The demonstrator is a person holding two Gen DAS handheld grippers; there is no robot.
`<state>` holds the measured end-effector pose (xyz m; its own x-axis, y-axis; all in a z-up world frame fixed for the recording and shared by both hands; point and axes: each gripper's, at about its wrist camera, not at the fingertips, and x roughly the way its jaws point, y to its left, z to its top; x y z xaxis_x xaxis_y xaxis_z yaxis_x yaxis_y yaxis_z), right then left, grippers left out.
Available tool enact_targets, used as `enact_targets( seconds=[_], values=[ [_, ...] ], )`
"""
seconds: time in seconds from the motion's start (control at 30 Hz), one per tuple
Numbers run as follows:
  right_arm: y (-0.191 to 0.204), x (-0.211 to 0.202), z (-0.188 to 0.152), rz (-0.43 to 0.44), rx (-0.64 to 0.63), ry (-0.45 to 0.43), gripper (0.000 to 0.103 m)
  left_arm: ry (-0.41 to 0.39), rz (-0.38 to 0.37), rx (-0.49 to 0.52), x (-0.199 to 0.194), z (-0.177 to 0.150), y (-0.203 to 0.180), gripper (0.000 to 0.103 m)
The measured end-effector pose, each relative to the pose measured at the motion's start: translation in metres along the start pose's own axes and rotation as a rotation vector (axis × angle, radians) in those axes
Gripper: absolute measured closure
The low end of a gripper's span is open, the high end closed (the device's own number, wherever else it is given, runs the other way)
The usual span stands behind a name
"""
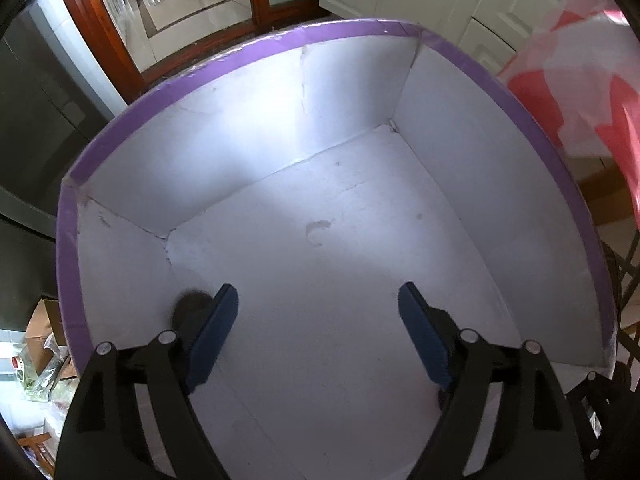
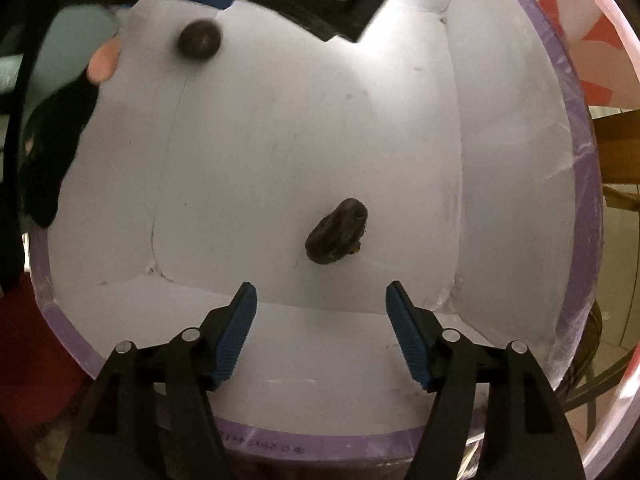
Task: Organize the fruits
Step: 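Open both tools to drop the dark fruits into the white box, then move both open tools back over the fruits on the table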
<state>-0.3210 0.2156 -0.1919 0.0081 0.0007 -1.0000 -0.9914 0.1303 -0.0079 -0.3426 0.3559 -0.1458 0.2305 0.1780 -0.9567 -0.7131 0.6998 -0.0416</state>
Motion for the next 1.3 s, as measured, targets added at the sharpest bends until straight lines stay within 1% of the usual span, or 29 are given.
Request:
enact_targets(
  seconds=[0.13, 0.2, 0.27, 0.3, 0.33, 0.37, 0.4, 0.43, 0.47, 0.5, 0.53, 0.57, 0.63, 0.67, 0.73, 0.77, 0.8, 0.83, 0.87, 0.9, 0.93, 0.97, 1.0, 1.03, 1.07, 1.1, 1.13, 1.2, 1.3],
  values=[
    [0.003, -0.001, -0.003, 0.007, 0.005, 0.001, 0.037, 0.004, 0.001, -0.008, -0.004, -0.001, -0.001, 0.021],
    [0.004, -0.012, -0.006, -0.018, 0.003, -0.049, 0.037, -0.020, -0.005, -0.032, -0.015, 0.005, 0.004, 0.021],
    [0.003, -0.040, -0.008, -0.018, 0.009, -0.165, 0.037, -0.097, 0.000, -0.063, -0.040, 0.014, 0.007, 0.021],
    [-0.001, -0.056, -0.011, -0.020, 0.018, -0.224, 0.037, -0.178, 0.000, -0.082, -0.063, 0.020, 0.008, 0.021],
    [-0.006, -0.080, -0.017, -0.019, 0.033, -0.309, 0.035, -0.275, -0.006, -0.089, -0.090, 0.027, 0.005, 0.021],
    [-0.011, -0.102, -0.026, -0.010, 0.047, -0.392, 0.032, -0.370, -0.004, -0.079, -0.117, 0.032, -0.001, 0.019],
    [-0.017, -0.124, -0.035, -0.001, 0.062, -0.474, 0.031, -0.435, 0.000, -0.063, -0.135, 0.036, -0.009, 0.017],
    [-0.023, -0.155, -0.053, -0.005, 0.077, -0.598, 0.027, -0.526, -0.001, -0.035, -0.162, 0.039, -0.021, 0.008],
    [-0.037, -0.180, -0.041, -0.024, 0.084, -0.689, 0.019, -0.583, -0.009, -0.013, -0.179, 0.040, -0.032, 0.001],
    [-0.043, -0.203, -0.058, -0.055, 0.096, -0.787, 0.016, -0.669, -0.029, 0.026, -0.205, 0.041, -0.050, 0.002],
    [-0.049, -0.228, -0.082, -0.104, 0.120, -0.907, 0.016, -0.728, -0.052, 0.071, -0.224, 0.041, -0.070, 0.002],
    [-0.057, -0.247, -0.105, -0.148, 0.149, -0.990, 0.016, -0.764, -0.091, 0.128, -0.240, 0.041, -0.094, 0.001],
    [-0.084, -0.274, -0.157, -0.213, 0.248, -1.107, 0.016, -0.784, -0.175, 0.224, -0.255, 0.041, -0.135, 0.001],
    [-0.099, -0.281, -0.178, -0.230, 0.307, -1.128, 0.016, -0.783, -0.219, 0.275, -0.262, 0.038, -0.157, 0.001],
    [-0.130, -0.292, -0.225, -0.285, 0.448, -1.156, 0.016, -0.741, -0.318, 0.373, -0.268, 0.037, -0.214, 0.001],
    [-0.134, -0.294, -0.240, -0.318, 0.510, -1.166, 0.016, -0.716, -0.372, 0.411, -0.268, 0.036, -0.243, 0.001],
    [-0.145, -0.291, -0.255, -0.352, 0.575, -1.168, 0.016, -0.699, -0.408, 0.436, -0.266, 0.034, -0.268, 0.001],
    [-0.163, -0.288, -0.269, -0.391, 0.654, -1.157, 0.016, -0.687, -0.435, 0.460, -0.262, 0.037, -0.293, 0.001],
    [-0.181, -0.286, -0.284, -0.430, 0.740, -1.137, 0.016, -0.674, -0.460, 0.494, -0.256, 0.037, -0.330, 0.001],
    [-0.203, -0.281, -0.302, -0.453, 0.790, -1.118, 0.016, -0.668, -0.467, 0.510, -0.245, 0.038, -0.352, 0.001],
    [-0.228, -0.279, -0.318, -0.490, 0.870, -1.082, 0.016, -0.656, -0.473, 0.520, -0.235, 0.036, -0.377, 0.001],
    [-0.246, -0.274, -0.336, -0.506, 0.909, -1.072, 0.016, -0.644, -0.483, 0.520, -0.227, 0.038, -0.400, 0.002],
    [-0.261, -0.269, -0.353, -0.525, 0.954, -1.055, 0.016, -0.621, -0.500, 0.517, -0.216, 0.044, -0.435, 0.002],
    [-0.290, -0.264, -0.374, -0.546, 1.015, -1.023, 0.016, -0.598, -0.510, 0.517, -0.205, 0.048, -0.457, 0.002],
    [-0.312, -0.252, -0.395, -0.552, 1.070, -0.997, 0.016, -0.572, -0.519, 0.521, -0.195, 0.054, -0.489, 0.002],
    [-0.333, -0.244, -0.406, -0.547, 1.129, -0.971, 0.016, -0.564, -0.522, 0.524, -0.187, 0.056, -0.504, 0.002],
    [-0.366, -0.233, -0.417, -0.522, 1.203, -0.952, 0.016, -0.561, -0.520, 0.527, -0.181, 0.061, -0.523, 0.002],
    [-0.409, -0.221, -0.440, -0.449, 1.335, -0.950, 0.016, -0.558, -0.516, 0.535, -0.168, 0.067, -0.563, 0.002],
    [-0.442, -0.211, -0.464, -0.363, 1.472, -0.956, 0.016, -0.552, -0.510, 0.513, -0.154, 0.076, -0.600, 0.002]
  ],
)
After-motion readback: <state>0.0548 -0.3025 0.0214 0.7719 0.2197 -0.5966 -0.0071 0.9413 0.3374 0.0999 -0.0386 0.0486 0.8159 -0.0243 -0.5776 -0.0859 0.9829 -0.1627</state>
